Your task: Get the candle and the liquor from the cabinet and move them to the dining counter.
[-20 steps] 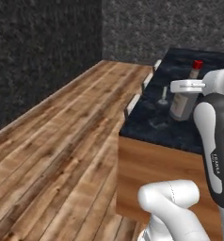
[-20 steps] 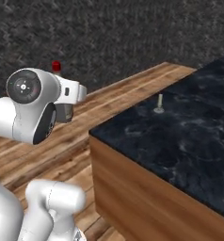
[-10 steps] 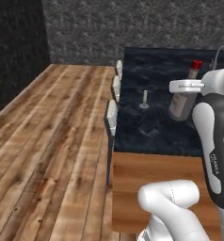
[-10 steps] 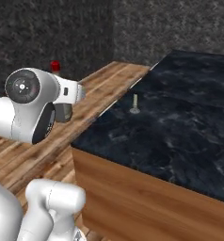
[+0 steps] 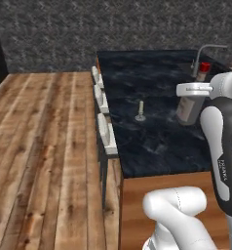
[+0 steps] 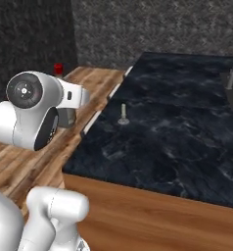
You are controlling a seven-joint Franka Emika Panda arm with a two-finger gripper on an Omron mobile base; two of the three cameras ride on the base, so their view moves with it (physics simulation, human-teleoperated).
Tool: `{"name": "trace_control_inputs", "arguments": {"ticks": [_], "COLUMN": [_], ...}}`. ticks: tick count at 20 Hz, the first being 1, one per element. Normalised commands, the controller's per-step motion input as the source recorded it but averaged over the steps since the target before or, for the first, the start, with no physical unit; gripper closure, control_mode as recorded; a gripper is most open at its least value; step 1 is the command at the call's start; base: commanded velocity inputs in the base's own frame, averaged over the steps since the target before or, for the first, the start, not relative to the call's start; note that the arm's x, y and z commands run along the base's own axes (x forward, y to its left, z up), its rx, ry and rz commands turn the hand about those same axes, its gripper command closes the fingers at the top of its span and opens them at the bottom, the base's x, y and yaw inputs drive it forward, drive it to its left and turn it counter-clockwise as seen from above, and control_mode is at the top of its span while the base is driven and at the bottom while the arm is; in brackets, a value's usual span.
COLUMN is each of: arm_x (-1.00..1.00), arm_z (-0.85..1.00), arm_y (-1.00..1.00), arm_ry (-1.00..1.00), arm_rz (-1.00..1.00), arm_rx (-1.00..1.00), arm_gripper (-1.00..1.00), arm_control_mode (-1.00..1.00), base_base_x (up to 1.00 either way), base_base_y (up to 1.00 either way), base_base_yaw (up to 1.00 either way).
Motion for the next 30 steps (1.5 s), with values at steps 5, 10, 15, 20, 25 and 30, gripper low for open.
{"name": "trace_control_inputs", "arguments": {"ticks": [5,10,15,20,25,30], "arm_x": [0.00,0.00,0.00,0.00,0.00,0.00], "arm_z": [0.00,0.00,0.00,0.00,0.00,0.00], "arm_y": [0.00,0.00,0.00,0.00,0.00,0.00], "arm_ry": [0.00,0.00,0.00,0.00,0.00,0.00], "arm_rz": [0.00,0.00,0.00,0.00,0.00,0.00], "arm_rx": [0.00,0.00,0.00,0.00,0.00,0.00], "arm_gripper": [1.00,1.00,1.00,1.00,1.00,1.00], "arm_control_mode": [1.00,1.00,1.00,1.00,1.00,1.00], "base_base_x": [0.57,0.51,0.53,0.41,0.00,0.00], "base_base_y": [0.30,0.23,0.14,0.14,0.01,0.00], "base_base_yaw": [-0.36,-0.17,-0.05,-0.02,0.00,0.00]}}
